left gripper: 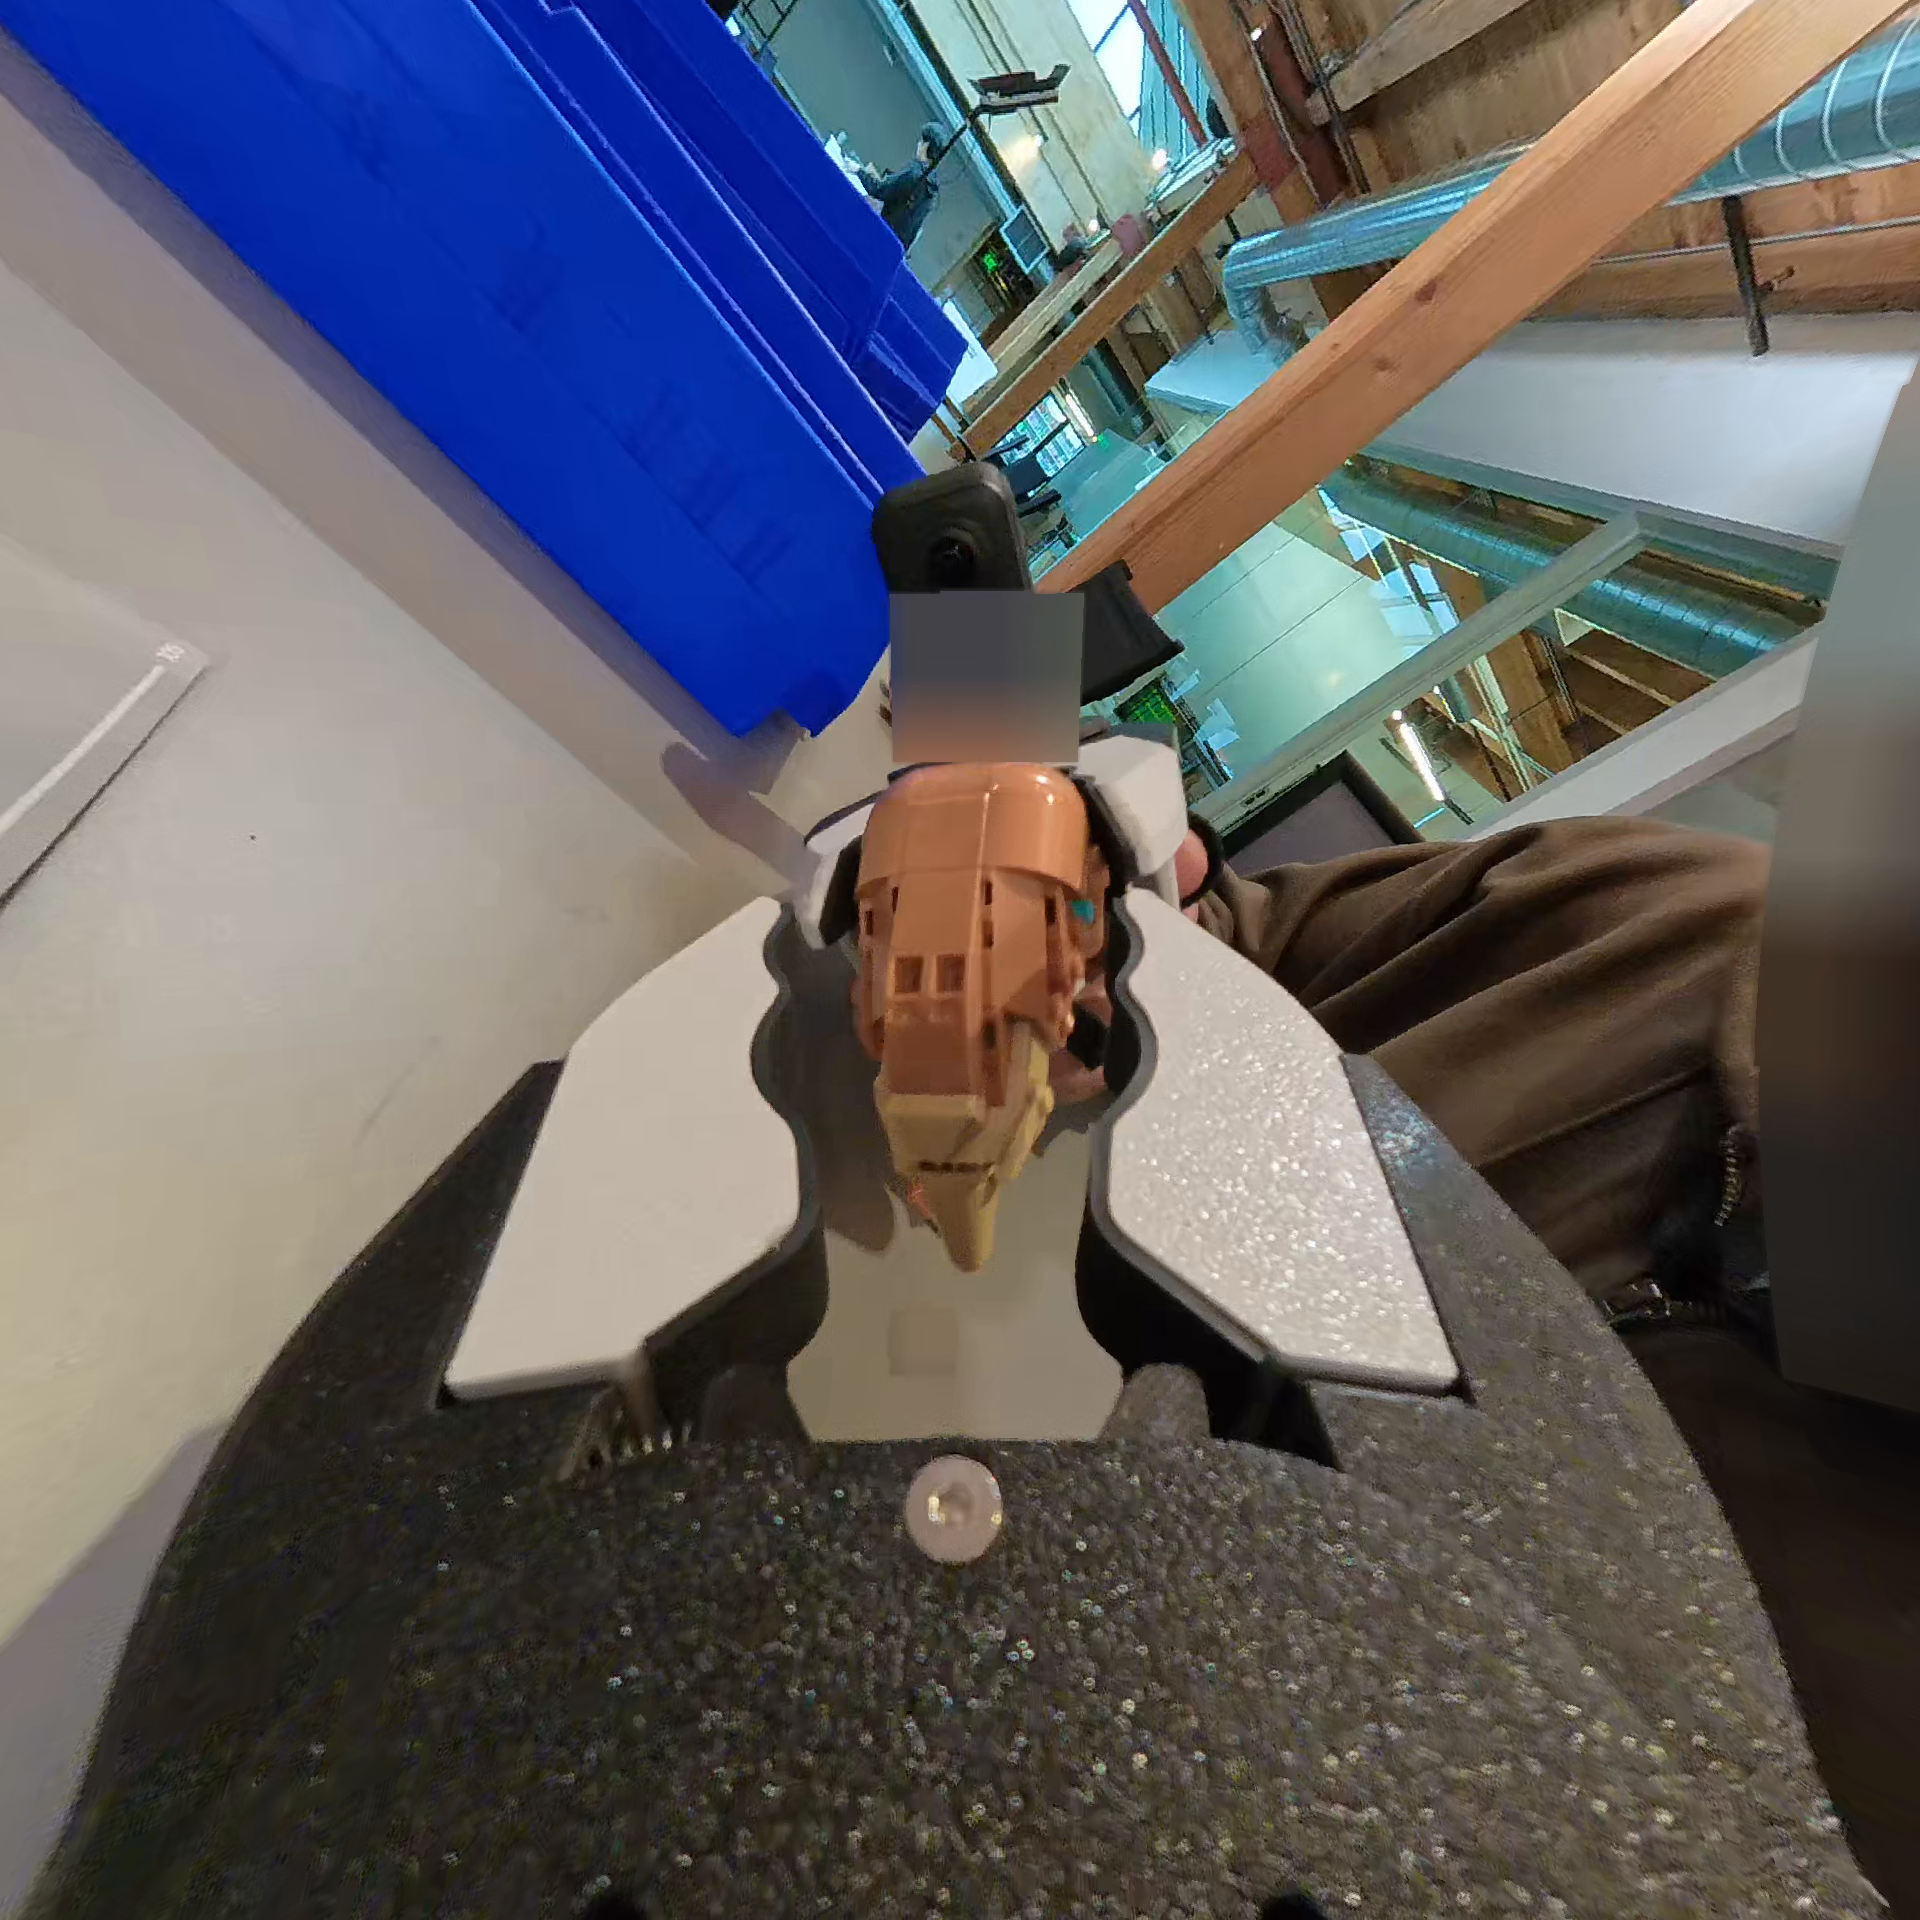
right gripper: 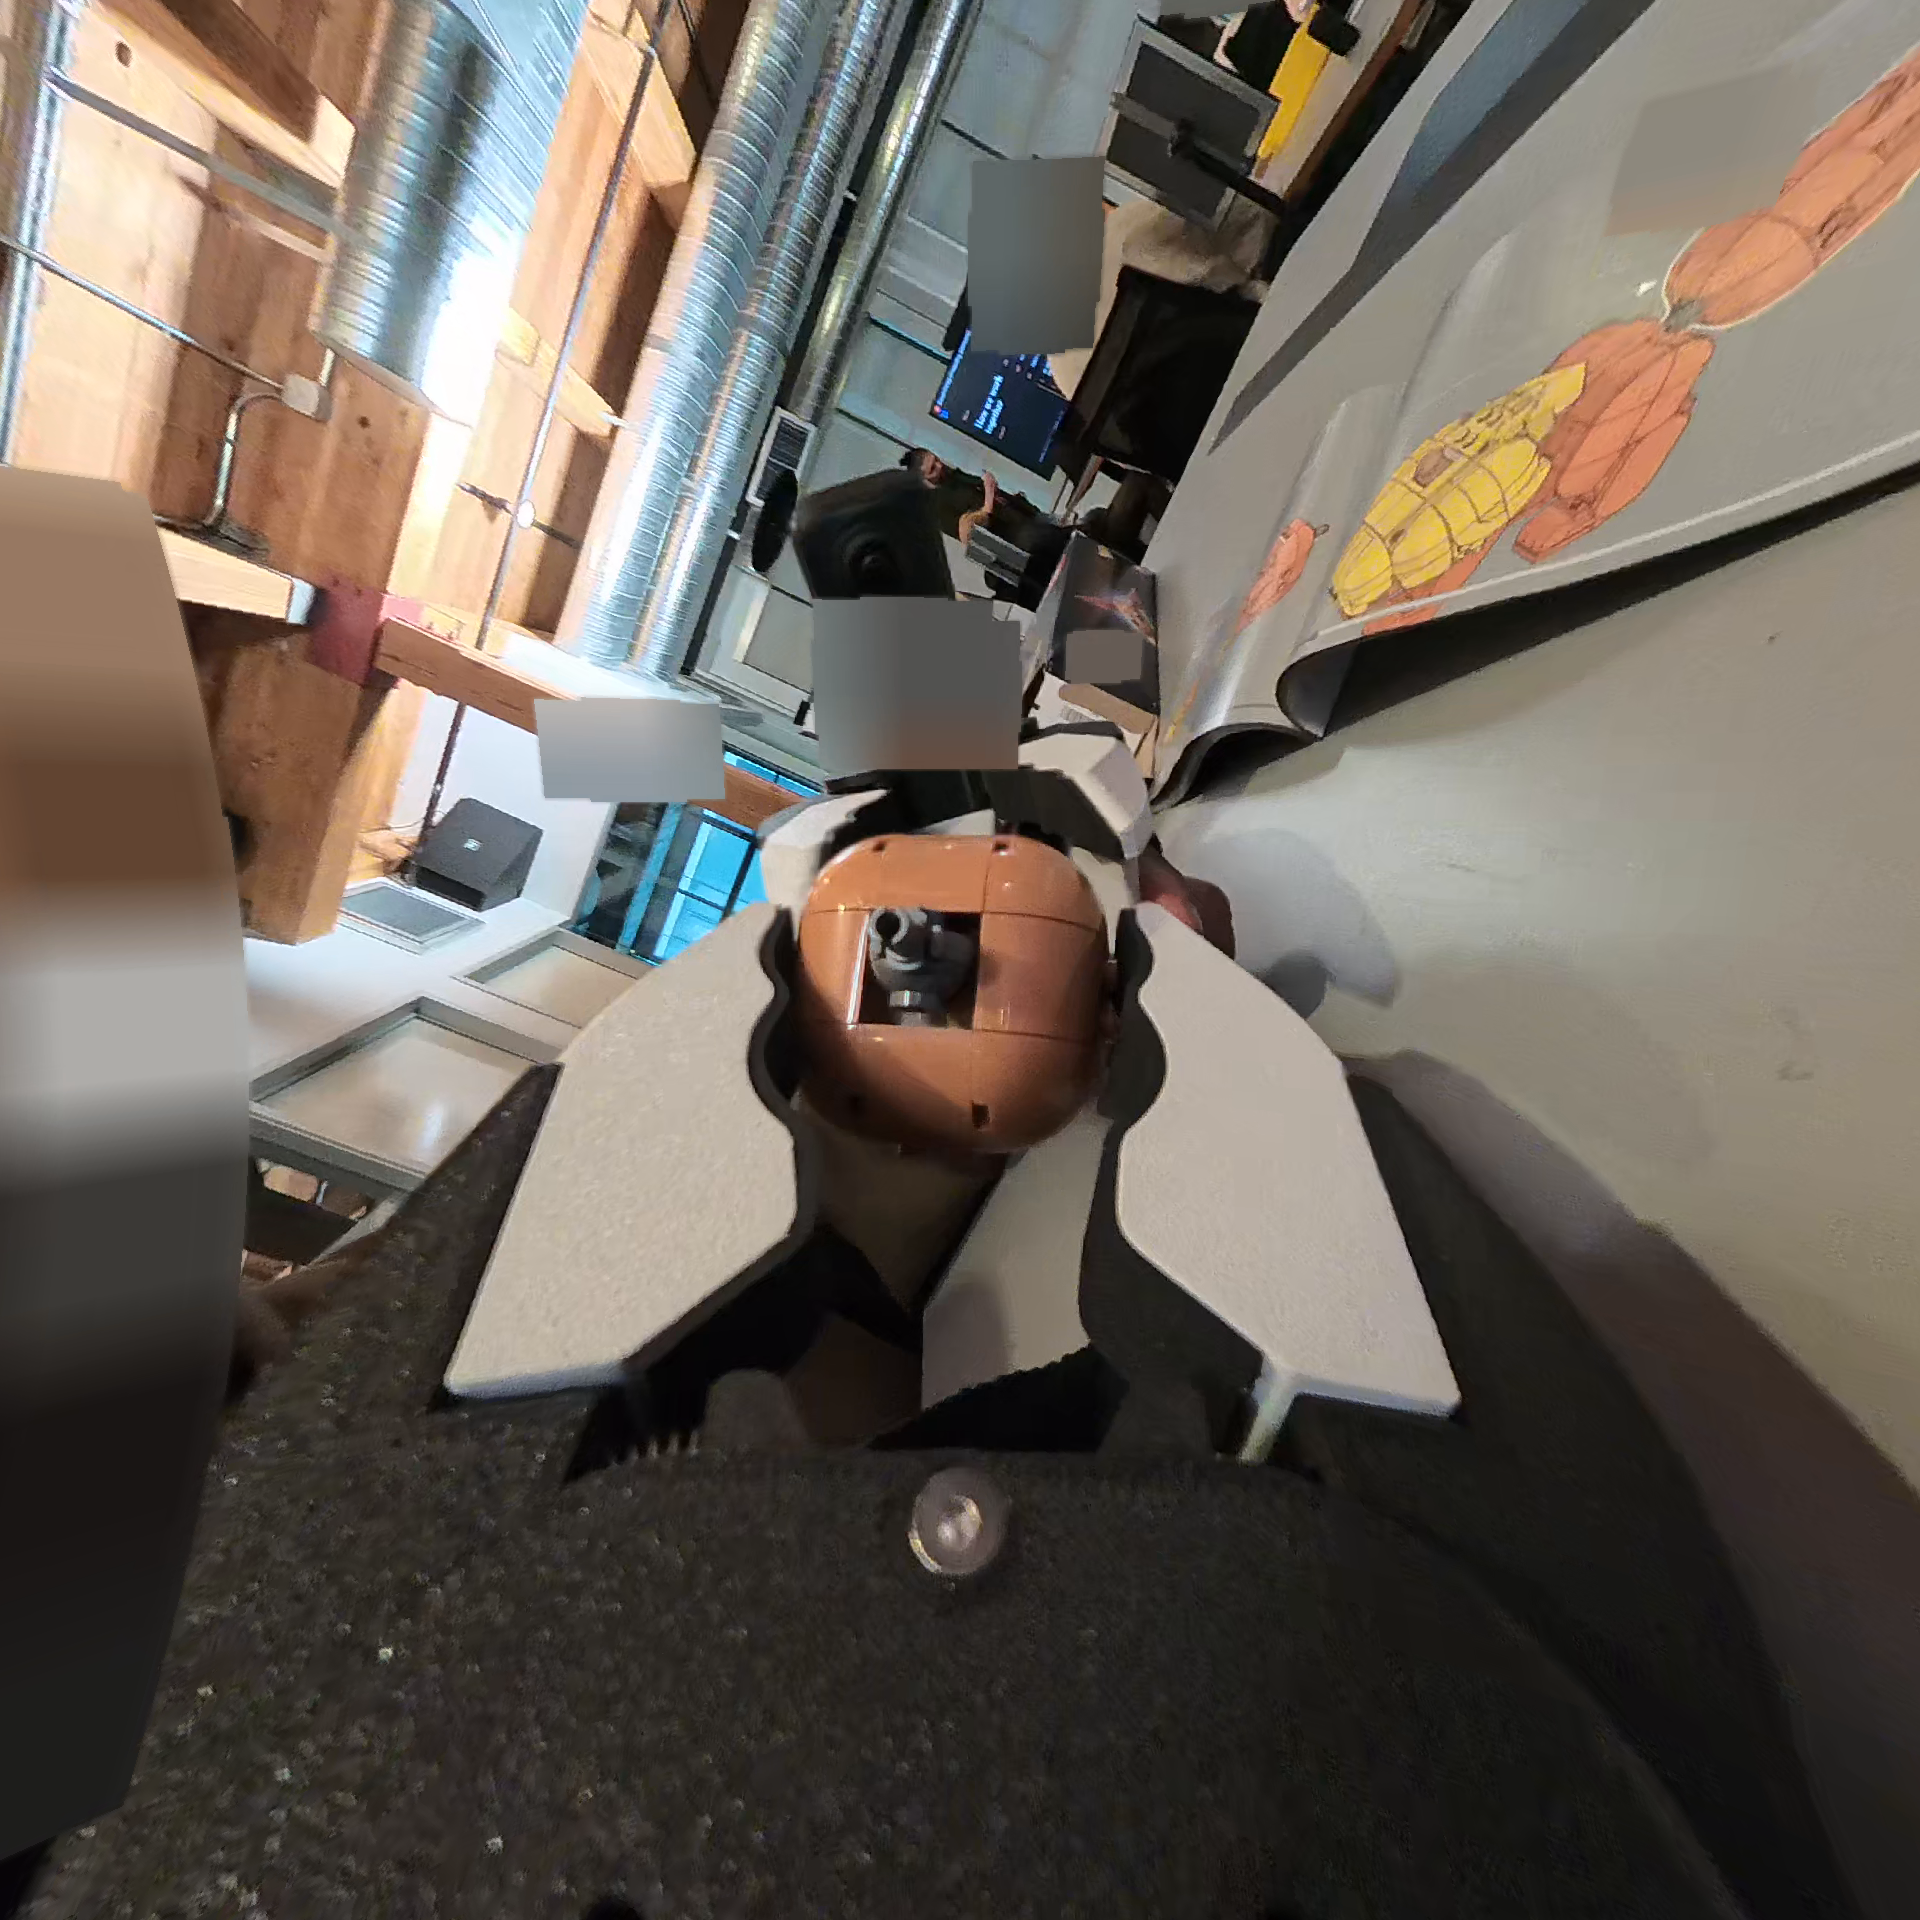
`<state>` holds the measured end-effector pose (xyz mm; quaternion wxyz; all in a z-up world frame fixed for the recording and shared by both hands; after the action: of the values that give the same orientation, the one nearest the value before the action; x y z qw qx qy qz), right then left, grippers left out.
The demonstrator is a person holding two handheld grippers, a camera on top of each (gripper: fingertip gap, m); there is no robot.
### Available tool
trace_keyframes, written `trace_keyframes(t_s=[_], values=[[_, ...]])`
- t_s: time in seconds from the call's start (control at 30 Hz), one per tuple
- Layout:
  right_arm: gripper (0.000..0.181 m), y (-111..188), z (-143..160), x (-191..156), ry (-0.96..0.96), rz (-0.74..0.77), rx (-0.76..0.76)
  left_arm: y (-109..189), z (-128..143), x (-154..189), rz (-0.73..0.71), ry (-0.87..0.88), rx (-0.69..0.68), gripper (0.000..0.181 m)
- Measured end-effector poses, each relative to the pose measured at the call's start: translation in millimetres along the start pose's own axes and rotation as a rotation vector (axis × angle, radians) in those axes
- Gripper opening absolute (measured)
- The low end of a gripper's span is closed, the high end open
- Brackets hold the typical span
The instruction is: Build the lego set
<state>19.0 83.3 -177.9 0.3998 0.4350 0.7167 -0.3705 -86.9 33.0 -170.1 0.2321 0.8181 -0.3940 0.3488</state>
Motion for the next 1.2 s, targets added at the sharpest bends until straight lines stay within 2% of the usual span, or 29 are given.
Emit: trace_keyframes(t_s=[0.2, 0.63, 0.8, 1.0, 1.2], values=[[0.059, -1.3, -0.5, -4.6, 0.044, -0.009, -0.008, -4.8, 9.2, -1.6, 0.046, 0.037, -0.065, 0.056], [0.059, -2.7, 1.1, -3.3, 0.054, -0.009, -0.007, -7.1, 12.7, -2.7, 0.088, 0.076, -0.076, 0.054], [0.059, -1.8, -0.3, -2.8, 0.049, -0.01, 0.008, -10.4, 15.9, 3.6, 0.121, 0.058, -0.099, 0.065], [0.059, -3.0, 1.2, -2.3, 0.056, -0.001, 0.001, -10.6, 13.2, -0.9, 0.13, 0.108, -0.076, 0.046], [0.059, -3.3, 1.8, -2.0, 0.056, 0.001, 0.002, -10.6, 13.9, -1.2, 0.121, 0.09, -0.08, 0.045]])
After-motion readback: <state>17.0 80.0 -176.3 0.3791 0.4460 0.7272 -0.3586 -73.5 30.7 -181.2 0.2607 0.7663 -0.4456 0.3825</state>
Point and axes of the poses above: each gripper's, where its closed fingertips meet, y back along the fingers, z out of its underside, x = y × z across the jaws, the point moved 6 cm from there along y, back along the fingers, and after that the axes turned 5 degrees about -z, right-handed, at the moved point
